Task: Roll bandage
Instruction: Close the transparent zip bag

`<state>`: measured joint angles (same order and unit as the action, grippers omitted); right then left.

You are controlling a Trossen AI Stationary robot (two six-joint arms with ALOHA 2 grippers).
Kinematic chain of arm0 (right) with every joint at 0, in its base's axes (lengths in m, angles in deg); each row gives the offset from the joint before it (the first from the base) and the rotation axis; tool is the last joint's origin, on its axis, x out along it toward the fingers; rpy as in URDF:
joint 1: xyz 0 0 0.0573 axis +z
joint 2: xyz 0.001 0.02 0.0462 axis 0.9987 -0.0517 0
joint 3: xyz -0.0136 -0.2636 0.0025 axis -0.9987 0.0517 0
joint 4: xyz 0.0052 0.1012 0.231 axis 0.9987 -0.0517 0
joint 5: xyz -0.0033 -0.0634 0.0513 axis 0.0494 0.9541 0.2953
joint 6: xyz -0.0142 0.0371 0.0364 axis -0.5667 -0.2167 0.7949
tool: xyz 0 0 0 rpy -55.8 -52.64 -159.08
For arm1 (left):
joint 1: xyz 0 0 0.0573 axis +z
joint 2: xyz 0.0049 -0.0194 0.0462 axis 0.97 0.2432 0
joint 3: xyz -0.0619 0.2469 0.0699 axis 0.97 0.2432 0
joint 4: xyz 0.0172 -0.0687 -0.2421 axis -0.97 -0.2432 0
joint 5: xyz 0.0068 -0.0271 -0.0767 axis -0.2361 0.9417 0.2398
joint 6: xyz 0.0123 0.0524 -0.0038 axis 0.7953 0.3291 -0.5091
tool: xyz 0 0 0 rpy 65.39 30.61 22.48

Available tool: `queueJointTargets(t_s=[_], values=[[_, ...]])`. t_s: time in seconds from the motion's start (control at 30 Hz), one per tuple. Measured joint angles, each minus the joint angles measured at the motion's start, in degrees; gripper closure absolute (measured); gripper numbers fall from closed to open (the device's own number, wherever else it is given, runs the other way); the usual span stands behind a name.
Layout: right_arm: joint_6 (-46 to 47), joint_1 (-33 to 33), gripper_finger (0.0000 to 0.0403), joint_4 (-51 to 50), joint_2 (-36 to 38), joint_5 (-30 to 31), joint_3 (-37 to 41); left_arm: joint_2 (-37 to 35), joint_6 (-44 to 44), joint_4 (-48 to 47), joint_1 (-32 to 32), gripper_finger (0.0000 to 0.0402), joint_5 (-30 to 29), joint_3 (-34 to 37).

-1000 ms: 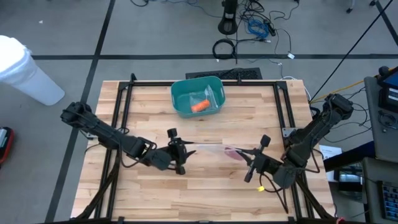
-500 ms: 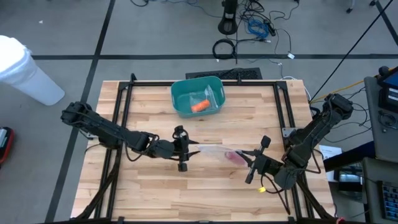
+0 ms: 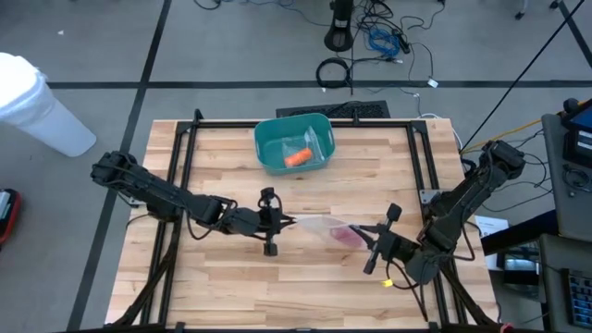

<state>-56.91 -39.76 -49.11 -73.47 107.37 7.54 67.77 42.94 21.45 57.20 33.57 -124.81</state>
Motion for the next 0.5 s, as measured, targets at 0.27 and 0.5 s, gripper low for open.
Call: queueJointTargets(t_s=[0.27,0.5], values=[[4.9,-0.7,0.0387,-8.7,-0.7,-5.2,0.0,0.0,8.2,-3.9,-1.9,0.0399,0.2,-0.6],[2.5,2.6,0.0307,-4.4,1.9,-7.3,-0.9,0.0,12.2,-12.2,-2.4,0.0400,0.2,-1.1]])
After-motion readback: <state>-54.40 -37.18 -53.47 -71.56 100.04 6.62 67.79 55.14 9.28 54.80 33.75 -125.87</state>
